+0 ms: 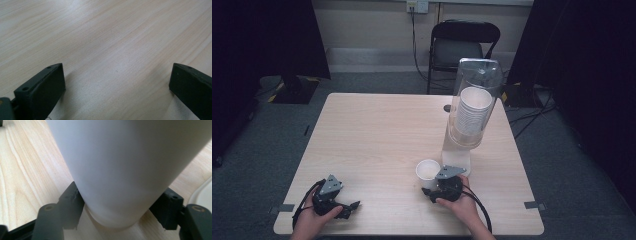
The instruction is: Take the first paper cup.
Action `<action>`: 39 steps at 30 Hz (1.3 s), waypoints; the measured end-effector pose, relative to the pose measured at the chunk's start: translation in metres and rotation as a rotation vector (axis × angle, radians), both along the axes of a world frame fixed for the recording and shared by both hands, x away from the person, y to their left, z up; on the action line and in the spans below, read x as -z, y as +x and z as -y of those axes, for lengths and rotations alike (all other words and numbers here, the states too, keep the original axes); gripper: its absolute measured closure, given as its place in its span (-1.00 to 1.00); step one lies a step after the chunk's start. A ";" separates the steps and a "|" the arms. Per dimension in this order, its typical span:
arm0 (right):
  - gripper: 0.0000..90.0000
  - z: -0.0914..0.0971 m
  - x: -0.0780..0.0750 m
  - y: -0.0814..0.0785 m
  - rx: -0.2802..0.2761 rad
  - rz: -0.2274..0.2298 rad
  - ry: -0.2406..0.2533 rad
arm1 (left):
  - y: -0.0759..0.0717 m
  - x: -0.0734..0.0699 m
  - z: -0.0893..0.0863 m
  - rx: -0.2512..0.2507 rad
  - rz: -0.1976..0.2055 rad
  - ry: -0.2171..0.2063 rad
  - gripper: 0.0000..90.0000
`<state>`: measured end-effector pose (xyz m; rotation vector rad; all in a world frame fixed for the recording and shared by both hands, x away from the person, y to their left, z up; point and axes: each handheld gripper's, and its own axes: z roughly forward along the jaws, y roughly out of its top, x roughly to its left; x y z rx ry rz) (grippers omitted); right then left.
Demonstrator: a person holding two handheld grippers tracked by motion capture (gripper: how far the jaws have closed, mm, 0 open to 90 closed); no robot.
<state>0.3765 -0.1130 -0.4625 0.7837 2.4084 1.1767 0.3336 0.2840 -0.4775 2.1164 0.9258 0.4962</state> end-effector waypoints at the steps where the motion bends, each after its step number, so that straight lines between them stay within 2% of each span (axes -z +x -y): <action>1: -0.34 0.000 0.000 -0.001 0.004 0.002 0.000 | 0.000 0.000 0.000 0.000 0.000 0.000 -1.00; 3: -0.47 0.003 0.000 -0.003 0.014 0.011 0.004 | 0.000 0.000 0.000 0.000 0.000 0.000 -1.00; 6: -0.49 0.006 0.000 -0.004 0.016 0.014 -0.002 | 0.000 0.000 0.000 0.000 0.000 0.000 -1.00; 11: -0.51 0.021 -0.005 -0.009 0.019 0.031 0.011 | 0.000 0.000 0.000 0.000 0.000 0.000 -1.00; 16: -0.51 0.045 -0.013 -0.017 0.013 0.042 0.053 | 0.000 0.000 0.000 -0.001 0.000 0.000 -1.00; 21: -0.52 0.058 -0.013 -0.020 0.017 0.040 0.038 | 0.000 0.000 0.000 0.000 0.000 0.000 -1.00; 25: -0.52 0.059 -0.012 -0.021 0.008 0.044 0.043 | 0.000 0.000 0.000 0.000 0.000 0.000 -1.00; 28: -0.35 0.059 -0.013 -0.022 0.006 0.049 0.033 | 0.000 0.000 0.000 -0.001 0.000 0.000 -1.00; 29: -0.15 0.060 -0.012 -0.022 -0.006 0.047 0.036 | 0.000 0.000 0.000 0.000 0.000 0.000 -1.00; 30: -0.07 0.059 -0.011 -0.022 -0.017 0.046 0.027 | 0.000 0.000 0.000 0.000 0.001 0.000 -1.00; 32: 0.00 0.057 -0.009 -0.022 -0.034 0.047 0.019 | 0.000 0.000 0.000 0.000 0.000 -0.001 -1.00; 39: 0.13 0.045 -0.008 -0.015 -0.021 0.047 0.026 | 0.000 0.000 0.000 0.000 0.000 0.000 -1.00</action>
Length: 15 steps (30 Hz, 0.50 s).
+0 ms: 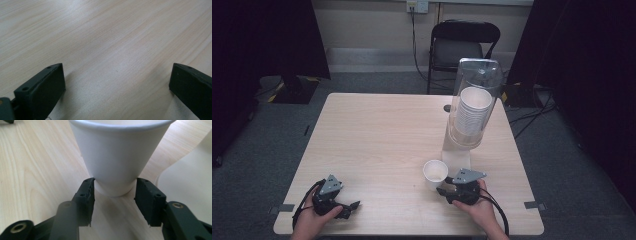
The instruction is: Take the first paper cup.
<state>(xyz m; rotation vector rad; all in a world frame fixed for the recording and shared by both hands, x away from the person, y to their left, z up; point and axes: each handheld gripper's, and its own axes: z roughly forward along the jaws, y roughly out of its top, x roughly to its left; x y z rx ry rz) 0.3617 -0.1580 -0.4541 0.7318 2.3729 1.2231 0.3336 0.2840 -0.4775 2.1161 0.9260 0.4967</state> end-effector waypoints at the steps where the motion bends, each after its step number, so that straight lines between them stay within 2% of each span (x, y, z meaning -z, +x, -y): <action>1: 0.14 -0.001 0.000 0.001 0.004 0.001 0.005 | 0.000 0.000 0.000 -0.001 0.000 -0.001 -1.00; 5: 0.26 -0.013 0.000 0.006 0.014 0.000 0.025 | 0.000 0.000 0.000 -0.001 0.000 -0.001 -1.00; 11: 0.28 -0.024 0.001 0.010 0.024 -0.006 0.039 | 0.000 0.000 0.000 0.000 -0.001 0.001 -1.00; 13: 0.26 -0.028 0.002 0.012 0.022 -0.012 0.043 | 0.000 0.000 0.000 -0.001 0.000 -0.001 -1.00; 15: 0.10 -0.030 0.003 0.013 0.028 -0.015 0.045 | 0.000 0.000 0.000 0.000 -0.001 0.000 -1.00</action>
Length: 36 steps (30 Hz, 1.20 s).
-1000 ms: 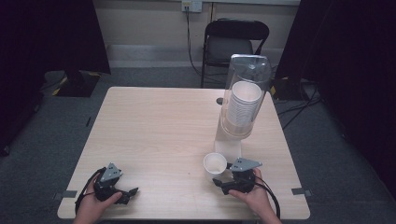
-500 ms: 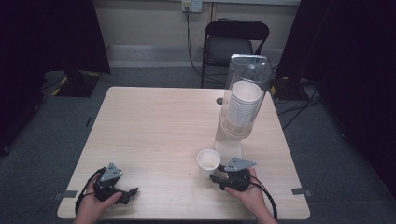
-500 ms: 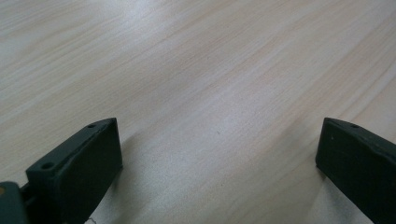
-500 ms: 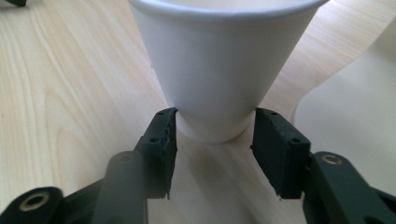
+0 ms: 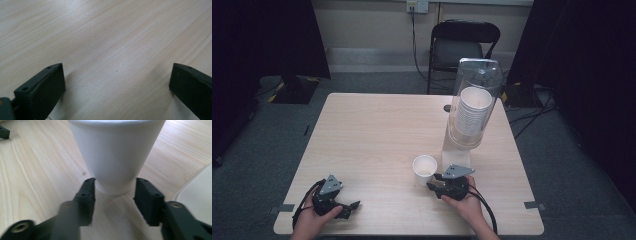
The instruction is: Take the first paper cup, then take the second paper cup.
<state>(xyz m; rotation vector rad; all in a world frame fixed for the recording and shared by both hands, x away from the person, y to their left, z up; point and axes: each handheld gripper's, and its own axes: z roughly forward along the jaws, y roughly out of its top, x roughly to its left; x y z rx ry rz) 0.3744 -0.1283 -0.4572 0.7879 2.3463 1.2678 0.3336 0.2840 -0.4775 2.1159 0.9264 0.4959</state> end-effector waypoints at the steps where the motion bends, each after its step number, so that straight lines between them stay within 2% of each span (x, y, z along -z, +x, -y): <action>1: 0.00 0.000 0.000 0.000 0.006 -0.003 -0.005 | 0.000 0.000 0.000 0.000 0.000 0.001 -1.00; 3: -0.24 0.002 -0.001 -0.001 0.024 0.005 -0.018 | 0.000 0.000 0.000 -0.001 0.000 -0.001 -1.00; 6: -0.40 0.007 -0.006 -0.005 0.045 0.024 -0.011 | 0.000 0.000 0.000 0.004 -0.003 0.001 -1.00; 12: -0.51 0.023 -0.010 -0.006 0.099 0.031 -0.002 | 0.001 0.000 0.000 0.003 -0.001 0.000 -1.00; 17: -0.60 0.040 -0.013 -0.004 0.175 0.045 0.025 | 0.001 0.000 0.000 0.003 -0.001 0.000 -1.00; 19: -0.61 0.042 -0.014 -0.004 0.181 0.042 0.034 | 0.001 0.000 0.000 0.003 -0.002 0.000 -1.00; 24: -0.60 0.061 -0.025 -0.001 0.233 0.067 0.068 | 0.001 0.000 0.000 0.003 -0.001 0.000 -1.00; 27: -0.59 0.064 -0.028 0.000 0.243 0.074 0.057 | 0.001 0.000 0.000 0.003 -0.001 0.000 -1.00; 30: -0.57 0.066 -0.031 0.002 0.249 0.071 0.083 | 0.001 0.000 0.000 0.003 -0.001 0.000 -1.00; 36: -0.58 0.072 -0.040 0.008 0.288 0.085 0.095 | 0.001 0.000 0.000 0.003 -0.001 0.000 -1.00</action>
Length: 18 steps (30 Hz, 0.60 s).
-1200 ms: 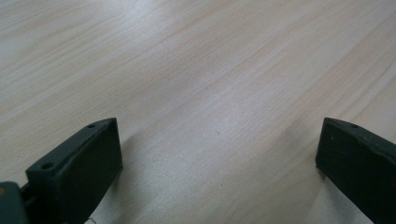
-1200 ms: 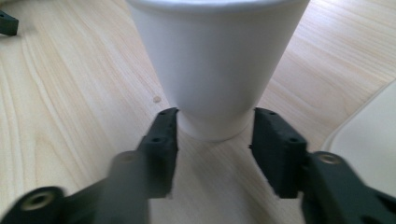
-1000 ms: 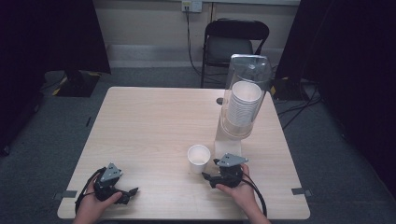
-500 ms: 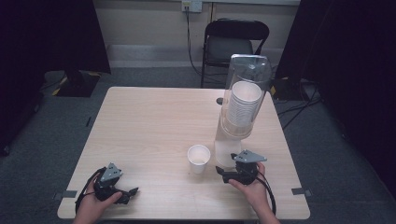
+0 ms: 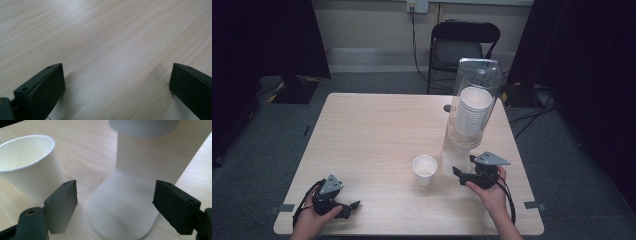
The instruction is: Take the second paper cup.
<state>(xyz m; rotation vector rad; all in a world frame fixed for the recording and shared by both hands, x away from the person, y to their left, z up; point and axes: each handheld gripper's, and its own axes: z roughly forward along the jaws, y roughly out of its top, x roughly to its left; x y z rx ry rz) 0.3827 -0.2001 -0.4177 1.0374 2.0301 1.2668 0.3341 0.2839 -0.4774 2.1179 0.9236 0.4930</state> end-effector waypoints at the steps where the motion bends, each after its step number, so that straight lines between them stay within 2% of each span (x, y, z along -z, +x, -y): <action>1: -0.57 0.002 -0.005 0.003 0.016 0.016 0.005 | 0.000 0.000 0.000 0.000 0.000 0.000 -1.00; 5: -0.57 0.003 -0.009 0.007 0.023 0.022 0.017 | 0.000 0.000 0.000 0.000 0.000 0.000 -1.00; 9: -0.57 0.002 -0.020 0.013 0.052 0.060 0.041 | 0.000 0.000 0.000 0.000 0.000 0.000 -1.00; 15: -0.56 -0.001 -0.029 0.016 0.045 0.083 0.061 | 0.000 0.000 0.000 0.000 0.000 0.000 -1.00; 18: -0.56 -0.002 -0.034 0.017 0.052 0.112 0.064 | 0.000 0.000 0.000 0.000 0.000 0.000 -1.00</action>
